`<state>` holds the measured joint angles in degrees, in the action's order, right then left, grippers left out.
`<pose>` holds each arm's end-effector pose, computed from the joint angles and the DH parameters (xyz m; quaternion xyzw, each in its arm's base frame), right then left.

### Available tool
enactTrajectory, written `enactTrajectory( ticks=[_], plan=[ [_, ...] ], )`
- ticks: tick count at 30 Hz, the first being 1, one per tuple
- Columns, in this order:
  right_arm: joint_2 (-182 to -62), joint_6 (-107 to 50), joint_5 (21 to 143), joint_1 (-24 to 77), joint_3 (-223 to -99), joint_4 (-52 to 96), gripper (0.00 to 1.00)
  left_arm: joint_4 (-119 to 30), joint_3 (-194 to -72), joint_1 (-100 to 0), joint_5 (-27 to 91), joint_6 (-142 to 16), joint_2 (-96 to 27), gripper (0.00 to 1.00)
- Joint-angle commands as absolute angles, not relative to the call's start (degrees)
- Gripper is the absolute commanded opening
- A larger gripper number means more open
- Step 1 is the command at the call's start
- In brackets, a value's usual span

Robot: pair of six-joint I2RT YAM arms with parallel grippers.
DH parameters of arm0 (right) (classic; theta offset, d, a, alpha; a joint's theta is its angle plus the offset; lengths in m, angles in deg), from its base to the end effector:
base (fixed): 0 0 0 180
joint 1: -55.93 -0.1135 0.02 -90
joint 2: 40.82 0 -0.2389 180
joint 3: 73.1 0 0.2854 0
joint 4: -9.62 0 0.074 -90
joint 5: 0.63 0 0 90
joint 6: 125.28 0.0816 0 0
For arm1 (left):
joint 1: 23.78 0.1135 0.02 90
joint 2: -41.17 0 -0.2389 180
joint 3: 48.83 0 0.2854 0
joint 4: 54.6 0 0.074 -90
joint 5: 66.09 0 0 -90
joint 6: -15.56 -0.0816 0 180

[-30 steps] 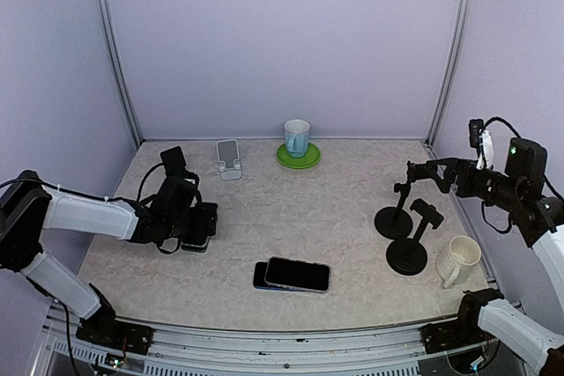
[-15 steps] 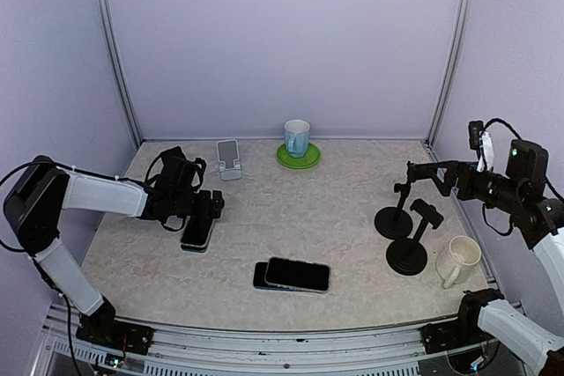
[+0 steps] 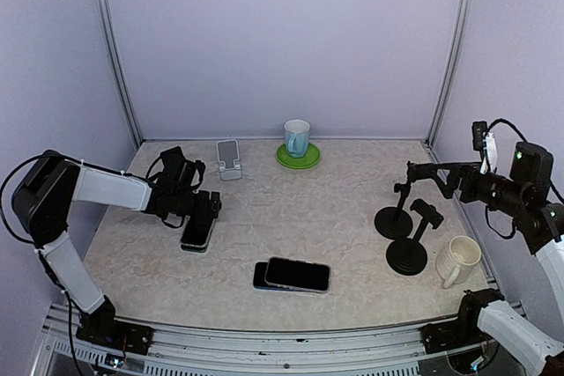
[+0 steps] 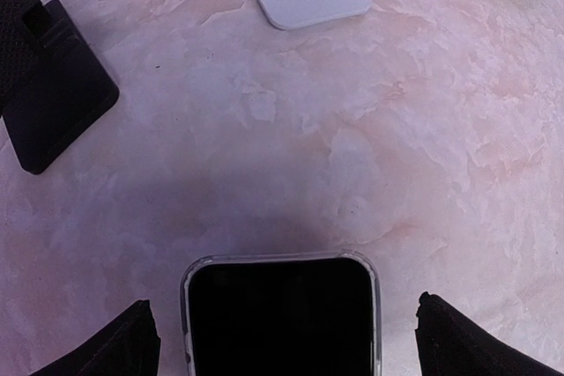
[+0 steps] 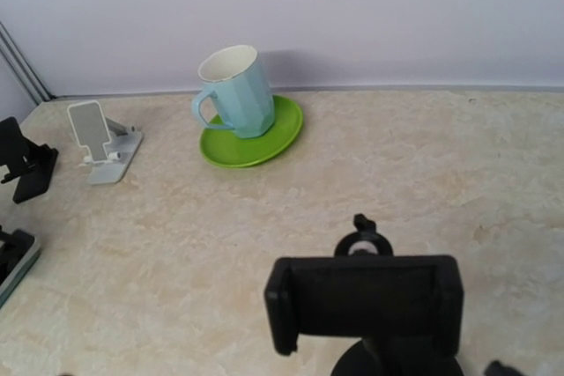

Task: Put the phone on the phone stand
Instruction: Pick up the phone from the phone.

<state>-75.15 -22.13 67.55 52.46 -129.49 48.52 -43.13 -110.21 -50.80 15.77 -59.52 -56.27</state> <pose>0.2283 0.0442 0.3120 -0.0459 0.7952 0.2350 0.5571 0.3493 -0.1651 0.0682 0.0724 0.9273 -0.0675 0.3610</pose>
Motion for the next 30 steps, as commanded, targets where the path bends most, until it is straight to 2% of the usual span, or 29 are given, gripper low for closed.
enactTrajectory(
  ticks=[1, 20, 30],
  plan=[
    [-74.75, -22.48, 67.23, 53.03, -129.03, 48.53, 1.0, -42.29, -111.93, -50.37, 16.2, -60.53, -57.55, 0.99],
    [-74.32, -22.39, 67.22, 53.03, -128.55, 48.47, 1.0, -41.54, -112.54, -49.3, 17.54, -60.72, -59.63, 0.99],
    [-74.57, -22.37, 67.05, 53.03, -128.82, 48.31, 1.0, -41.32, -112.55, -49.35, 17.67, -60.55, -59.79, 0.93]
  ],
)
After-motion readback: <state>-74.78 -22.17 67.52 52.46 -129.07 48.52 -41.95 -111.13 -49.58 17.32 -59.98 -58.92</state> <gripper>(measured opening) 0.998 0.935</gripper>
